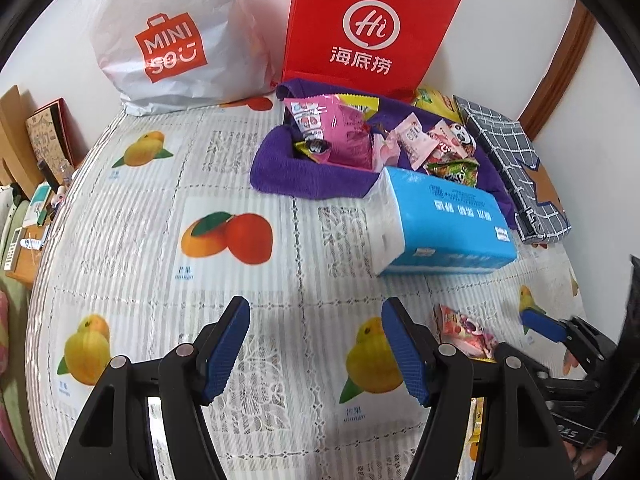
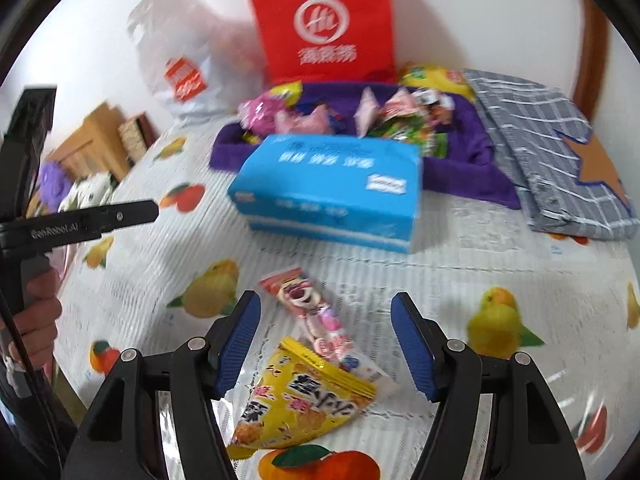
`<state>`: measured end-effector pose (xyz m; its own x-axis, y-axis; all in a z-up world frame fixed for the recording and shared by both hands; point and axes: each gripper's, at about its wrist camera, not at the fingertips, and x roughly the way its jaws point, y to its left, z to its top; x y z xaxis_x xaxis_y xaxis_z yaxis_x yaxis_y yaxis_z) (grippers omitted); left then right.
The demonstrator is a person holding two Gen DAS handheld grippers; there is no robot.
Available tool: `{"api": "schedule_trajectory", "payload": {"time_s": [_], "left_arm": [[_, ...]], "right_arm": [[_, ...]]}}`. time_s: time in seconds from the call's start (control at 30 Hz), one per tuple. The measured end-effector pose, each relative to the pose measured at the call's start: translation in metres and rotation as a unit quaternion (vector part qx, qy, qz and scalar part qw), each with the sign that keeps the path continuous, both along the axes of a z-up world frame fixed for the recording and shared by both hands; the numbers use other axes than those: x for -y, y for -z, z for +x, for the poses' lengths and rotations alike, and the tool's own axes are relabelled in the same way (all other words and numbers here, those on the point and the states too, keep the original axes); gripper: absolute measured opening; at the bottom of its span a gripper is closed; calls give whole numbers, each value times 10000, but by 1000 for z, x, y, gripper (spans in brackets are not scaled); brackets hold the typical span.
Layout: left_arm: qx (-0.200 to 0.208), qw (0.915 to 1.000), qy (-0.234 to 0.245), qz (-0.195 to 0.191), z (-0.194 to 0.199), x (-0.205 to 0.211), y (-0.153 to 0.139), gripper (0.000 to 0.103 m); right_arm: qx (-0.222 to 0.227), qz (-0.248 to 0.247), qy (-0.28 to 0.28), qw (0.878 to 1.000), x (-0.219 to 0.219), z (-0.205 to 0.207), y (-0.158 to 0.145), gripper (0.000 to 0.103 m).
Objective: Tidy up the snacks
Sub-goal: 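Grasp the pink Lotso bear packet with the right tool, then grasp the yellow triangular snack packet with the left tool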
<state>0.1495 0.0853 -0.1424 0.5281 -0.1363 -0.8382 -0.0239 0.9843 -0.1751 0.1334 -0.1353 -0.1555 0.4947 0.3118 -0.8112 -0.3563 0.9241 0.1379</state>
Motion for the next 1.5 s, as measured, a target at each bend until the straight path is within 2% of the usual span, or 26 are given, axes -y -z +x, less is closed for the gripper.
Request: {"api": "schedule_trajectory", "payload": {"time_s": [0.27,0.3,0.33,0.4,0.53,0.7,0.93,1.2,1.37,1.5], "left_arm": [[-57,10000,-29,26,-5,1,5,66],[-65,10000,-26,28,-5,1,6,66],[-70,10000,-22,30,-6,1,6,66],[-76,10000,-21,18,-6,1,8,66],[-110,9999,6,-12,-5,2,11,66],[-212,9997,50,-69,-3,3,20,66],[-341,9991,118,-211,0,5,31,66],[-377,9987,178,-277,0,9,33,66],[-406,9984,211,-323,-1,11,34,66],[-408,9984,228,-319,-1,14,34,66]], "right_arm": [[-480,-576,-754,9943,-26,23,29,50],[-519,-656,-804,9933,-28,24,32,43],[-521,-742,-824,9925,-31,25,34,36],[-442,-830,-812,9923,-32,26,37,29],[-257,-578,-610,9961,-21,28,31,18],[-61,-212,-184,9996,4,27,17,18],[-34,-446,170,9989,27,22,19,18],[-227,-524,438,9974,48,22,35,19],[-309,-519,490,9970,51,24,43,23],[-236,-522,361,9977,46,21,46,35]]}}
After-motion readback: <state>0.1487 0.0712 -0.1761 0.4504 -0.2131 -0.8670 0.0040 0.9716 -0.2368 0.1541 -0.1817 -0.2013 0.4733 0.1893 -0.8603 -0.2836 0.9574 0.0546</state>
